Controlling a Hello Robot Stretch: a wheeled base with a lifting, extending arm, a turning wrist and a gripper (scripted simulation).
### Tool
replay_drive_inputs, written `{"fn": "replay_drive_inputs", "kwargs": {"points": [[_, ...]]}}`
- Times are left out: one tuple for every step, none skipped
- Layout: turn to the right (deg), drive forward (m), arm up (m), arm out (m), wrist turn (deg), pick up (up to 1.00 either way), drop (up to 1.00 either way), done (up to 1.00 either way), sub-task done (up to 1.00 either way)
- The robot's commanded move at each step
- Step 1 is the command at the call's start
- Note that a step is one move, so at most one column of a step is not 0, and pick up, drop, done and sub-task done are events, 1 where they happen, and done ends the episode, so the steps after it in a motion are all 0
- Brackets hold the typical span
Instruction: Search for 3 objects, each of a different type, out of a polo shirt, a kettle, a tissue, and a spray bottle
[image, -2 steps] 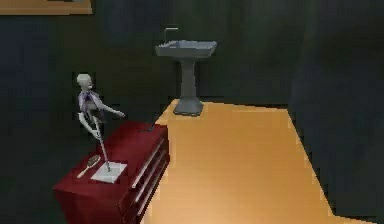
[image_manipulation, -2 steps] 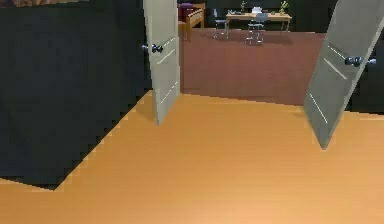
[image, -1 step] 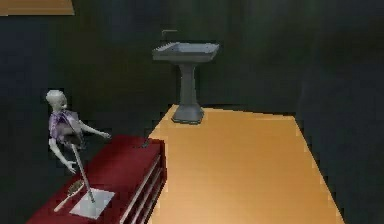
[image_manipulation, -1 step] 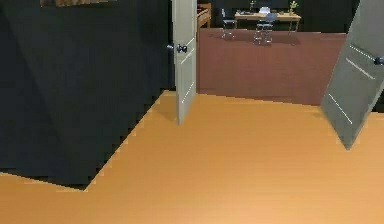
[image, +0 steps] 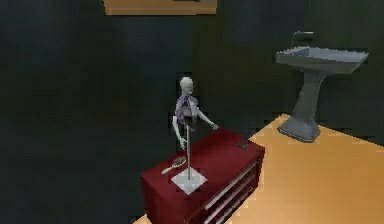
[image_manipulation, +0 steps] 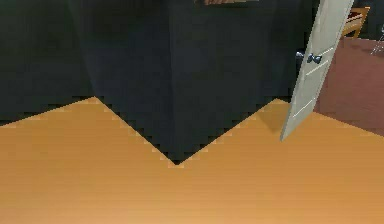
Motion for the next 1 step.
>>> {"fn": "replay_drive_inputs", "kwargs": {"points": [[0.0, 0.00, 0.00, 0.00, 0.0, 0.00, 0.00, 0.00, 1.00]]}}
